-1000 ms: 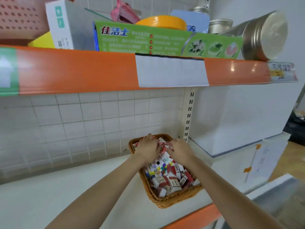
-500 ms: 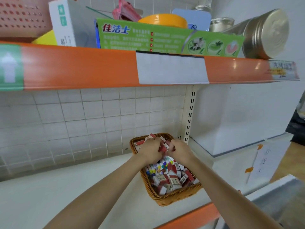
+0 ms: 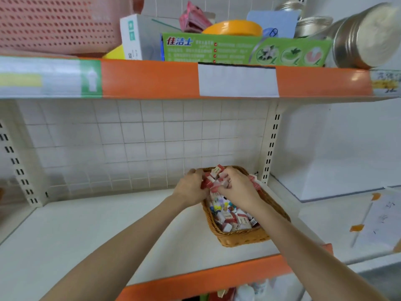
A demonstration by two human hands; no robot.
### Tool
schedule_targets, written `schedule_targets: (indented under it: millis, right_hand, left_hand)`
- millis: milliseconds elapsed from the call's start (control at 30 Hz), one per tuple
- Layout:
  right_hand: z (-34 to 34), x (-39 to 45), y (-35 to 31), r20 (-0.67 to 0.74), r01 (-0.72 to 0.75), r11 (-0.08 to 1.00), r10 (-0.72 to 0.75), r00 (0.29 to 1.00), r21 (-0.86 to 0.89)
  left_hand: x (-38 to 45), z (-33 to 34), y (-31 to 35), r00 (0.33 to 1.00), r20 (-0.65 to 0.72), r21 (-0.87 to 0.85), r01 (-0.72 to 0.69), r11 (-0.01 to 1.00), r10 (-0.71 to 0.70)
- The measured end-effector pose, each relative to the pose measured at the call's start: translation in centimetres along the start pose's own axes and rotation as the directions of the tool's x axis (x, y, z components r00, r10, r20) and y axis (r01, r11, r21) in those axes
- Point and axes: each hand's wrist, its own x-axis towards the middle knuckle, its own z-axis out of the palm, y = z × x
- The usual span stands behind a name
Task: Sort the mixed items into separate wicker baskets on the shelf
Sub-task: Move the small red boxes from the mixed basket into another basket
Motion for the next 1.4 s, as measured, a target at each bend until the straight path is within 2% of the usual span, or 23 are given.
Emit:
schedule_targets:
  millis: [333, 700, 1000, 1233, 1400]
  right_hand:
    - [6.9, -0.1, -9.8, 0.121, 0.205, 0.975, -0.214, 0.969, 0.086]
    - [15.6, -3.2, -27.5, 0.242, 0.289, 0.928, -0.344, 0.907, 0.235]
    - [22.9, -4.9, -40.4, 0.234, 0.378, 0.874, -0.454, 0.86, 0.307]
    - [26.9, -3.7, -45.6, 0.244, 0.43, 0.85, -0.506, 0.827, 0.305]
    - [29.4, -1.2, -46.8, 0.273, 0.425, 0.844, -0.515, 0.812, 0.329]
  left_hand:
    - [-8.4, -6.8, -8.0, 0.978, -0.074, 0.036, 0.199, 0.979, -0.196]
    - [-21.2, -17.5, -20.8, 0.908, -0.21, 0.074, 0.385, 0.92, -0.363]
    - [-30.1, -25.0, -30.7, 0.853, -0.315, 0.071, 0.459, 0.885, -0.417]
    - [-33.1, -28.1, -35.6, 0.789, -0.333, 0.051, 0.562, 0.826, -0.516]
    - [-33.0, -28.9, -38.5, 0.782, -0.329, 0.091, 0.584, 0.806, -0.53]
